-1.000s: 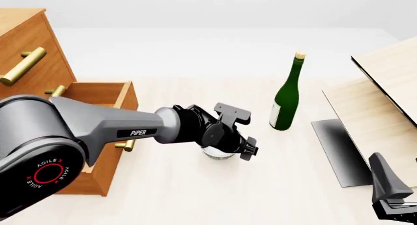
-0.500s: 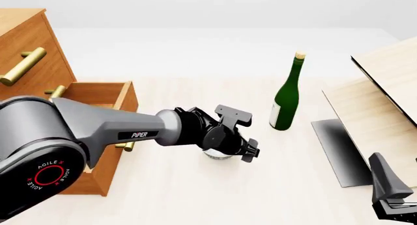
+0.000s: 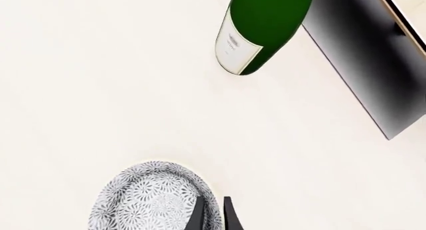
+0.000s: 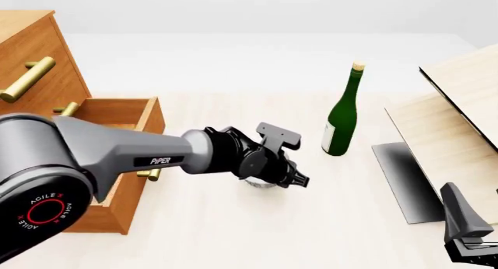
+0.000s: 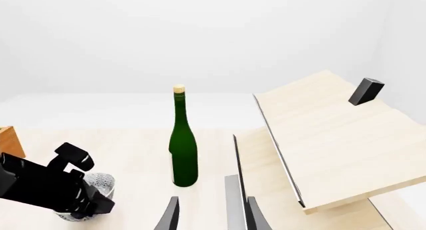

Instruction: Put the bowl in the bottom drawer of the cabinet.

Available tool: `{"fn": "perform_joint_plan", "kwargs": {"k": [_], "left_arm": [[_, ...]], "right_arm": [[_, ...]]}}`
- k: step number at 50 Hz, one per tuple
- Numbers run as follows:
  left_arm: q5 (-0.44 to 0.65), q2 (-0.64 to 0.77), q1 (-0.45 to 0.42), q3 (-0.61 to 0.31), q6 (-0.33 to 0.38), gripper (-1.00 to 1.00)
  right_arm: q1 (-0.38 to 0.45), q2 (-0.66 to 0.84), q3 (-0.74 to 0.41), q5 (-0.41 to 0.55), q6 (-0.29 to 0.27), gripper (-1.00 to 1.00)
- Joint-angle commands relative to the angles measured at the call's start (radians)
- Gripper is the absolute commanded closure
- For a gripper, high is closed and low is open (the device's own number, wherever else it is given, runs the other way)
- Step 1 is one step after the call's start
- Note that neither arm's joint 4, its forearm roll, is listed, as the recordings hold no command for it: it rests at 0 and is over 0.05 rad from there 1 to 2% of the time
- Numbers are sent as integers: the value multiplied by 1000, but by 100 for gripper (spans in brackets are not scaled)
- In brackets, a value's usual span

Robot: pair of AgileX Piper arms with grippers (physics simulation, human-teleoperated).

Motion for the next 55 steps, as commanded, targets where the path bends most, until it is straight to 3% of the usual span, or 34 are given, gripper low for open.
{"fn": "perform_joint_plan", "kwargs": {"k": [1,35,55], "left_arm": [[-9,0,28,2,34,100],[31,-160,65,17,104,100],[3,-275,89,94,121,100]], "right_arm": [[0,0,0,0,0,-100],[0,0,0,0,0,-100],[0,0,0,0,0,-100]]}}
